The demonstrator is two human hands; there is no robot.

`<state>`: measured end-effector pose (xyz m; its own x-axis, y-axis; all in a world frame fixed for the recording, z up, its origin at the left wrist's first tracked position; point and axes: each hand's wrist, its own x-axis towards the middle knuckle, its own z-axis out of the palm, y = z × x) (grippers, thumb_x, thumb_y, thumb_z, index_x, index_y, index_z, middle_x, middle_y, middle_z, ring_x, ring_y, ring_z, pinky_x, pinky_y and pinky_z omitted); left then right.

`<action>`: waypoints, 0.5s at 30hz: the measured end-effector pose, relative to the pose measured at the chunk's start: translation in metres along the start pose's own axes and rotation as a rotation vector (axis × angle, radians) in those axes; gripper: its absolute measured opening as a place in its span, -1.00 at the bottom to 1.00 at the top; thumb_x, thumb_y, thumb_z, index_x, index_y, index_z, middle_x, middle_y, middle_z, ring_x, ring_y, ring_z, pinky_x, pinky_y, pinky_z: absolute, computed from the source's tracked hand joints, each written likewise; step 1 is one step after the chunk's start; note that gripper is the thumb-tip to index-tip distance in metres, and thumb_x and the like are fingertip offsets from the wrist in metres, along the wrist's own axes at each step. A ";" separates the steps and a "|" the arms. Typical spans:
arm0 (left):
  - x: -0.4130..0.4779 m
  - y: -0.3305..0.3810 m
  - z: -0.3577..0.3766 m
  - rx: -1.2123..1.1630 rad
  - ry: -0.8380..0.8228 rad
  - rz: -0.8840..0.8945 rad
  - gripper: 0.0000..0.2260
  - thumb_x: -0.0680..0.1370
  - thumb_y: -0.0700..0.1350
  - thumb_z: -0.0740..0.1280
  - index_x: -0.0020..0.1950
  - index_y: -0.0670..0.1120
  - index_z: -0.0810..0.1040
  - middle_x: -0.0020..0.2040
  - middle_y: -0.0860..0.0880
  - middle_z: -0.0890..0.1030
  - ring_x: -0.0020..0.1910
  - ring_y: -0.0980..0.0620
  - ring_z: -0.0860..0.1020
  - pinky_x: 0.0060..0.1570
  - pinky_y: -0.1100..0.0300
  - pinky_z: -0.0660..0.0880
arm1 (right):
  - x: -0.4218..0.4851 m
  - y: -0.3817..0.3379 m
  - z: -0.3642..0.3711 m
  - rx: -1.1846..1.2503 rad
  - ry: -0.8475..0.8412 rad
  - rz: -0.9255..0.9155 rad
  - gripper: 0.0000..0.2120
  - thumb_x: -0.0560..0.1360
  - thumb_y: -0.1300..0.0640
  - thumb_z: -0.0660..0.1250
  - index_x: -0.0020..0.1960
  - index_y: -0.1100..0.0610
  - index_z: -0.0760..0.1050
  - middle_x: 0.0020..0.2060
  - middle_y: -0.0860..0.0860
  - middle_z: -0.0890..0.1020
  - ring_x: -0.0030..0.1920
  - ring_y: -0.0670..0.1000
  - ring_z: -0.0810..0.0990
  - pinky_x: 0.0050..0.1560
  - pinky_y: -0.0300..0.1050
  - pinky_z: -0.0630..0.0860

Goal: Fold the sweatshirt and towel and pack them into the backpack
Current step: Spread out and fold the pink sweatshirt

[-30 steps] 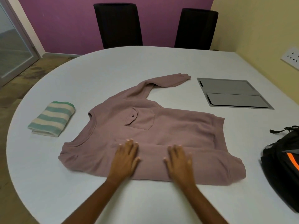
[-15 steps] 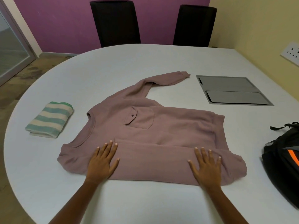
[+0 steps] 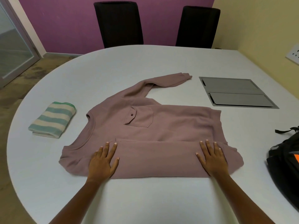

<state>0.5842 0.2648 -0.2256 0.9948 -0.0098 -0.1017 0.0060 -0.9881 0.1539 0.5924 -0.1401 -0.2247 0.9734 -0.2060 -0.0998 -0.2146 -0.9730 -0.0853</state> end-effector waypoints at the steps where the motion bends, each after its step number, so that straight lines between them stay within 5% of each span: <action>1: 0.000 0.001 0.000 0.000 -0.004 -0.008 -0.45 0.59 0.20 -0.21 0.35 -0.06 0.32 0.18 -0.26 0.58 -0.03 -0.30 0.62 -0.19 -0.05 0.57 | 0.003 -0.004 -0.001 -0.009 -0.003 0.014 -0.43 0.59 -0.19 -0.26 0.31 0.12 0.28 0.21 0.22 0.55 0.17 0.36 0.51 0.06 0.29 0.48; 4: -0.001 0.006 0.000 -0.005 -0.024 -0.025 -0.45 0.59 0.19 -0.22 0.35 -0.08 0.32 0.16 -0.29 0.58 -0.10 -0.34 0.61 -0.27 -0.04 0.56 | -0.008 -0.030 -0.004 -0.033 0.078 0.052 -0.55 0.54 -0.03 -0.07 0.30 0.17 0.31 0.33 0.19 0.39 0.29 0.31 0.31 0.07 0.43 0.38; 8: -0.001 0.013 0.000 -0.020 -0.044 -0.054 -0.45 0.59 0.18 -0.23 0.33 -0.09 0.32 0.14 -0.31 0.58 -0.16 -0.38 0.59 -0.29 -0.07 0.55 | -0.055 -0.090 0.001 0.173 -0.014 0.187 -0.37 0.54 -0.22 -0.12 0.38 0.16 0.33 0.41 0.25 0.29 0.38 0.35 0.24 0.14 0.48 0.27; 11: -0.005 0.018 -0.001 -0.027 -0.071 -0.063 -0.44 0.59 0.17 -0.24 0.32 -0.10 0.33 0.13 -0.32 0.59 -0.16 -0.41 0.59 -0.29 -0.10 0.56 | -0.073 -0.116 0.014 0.262 -0.151 0.307 -0.32 0.53 -0.28 -0.01 0.52 0.03 -0.09 0.49 0.24 -0.14 0.48 0.31 -0.16 0.37 0.32 0.07; 15: -0.009 0.026 0.004 -0.045 -0.084 -0.085 -0.44 0.59 0.17 -0.26 0.33 -0.11 0.31 0.13 -0.34 0.58 -0.15 -0.43 0.58 -0.25 -0.12 0.56 | -0.060 -0.120 0.009 0.275 -0.173 0.261 -0.28 0.50 -0.31 0.02 0.51 -0.07 -0.19 0.47 0.26 -0.23 0.44 0.36 -0.26 0.39 0.31 0.00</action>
<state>0.5749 0.2381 -0.2249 0.9785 0.0594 -0.1975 0.0967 -0.9780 0.1847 0.5590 -0.0096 -0.2177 0.8608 -0.3985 -0.3166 -0.4885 -0.8214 -0.2944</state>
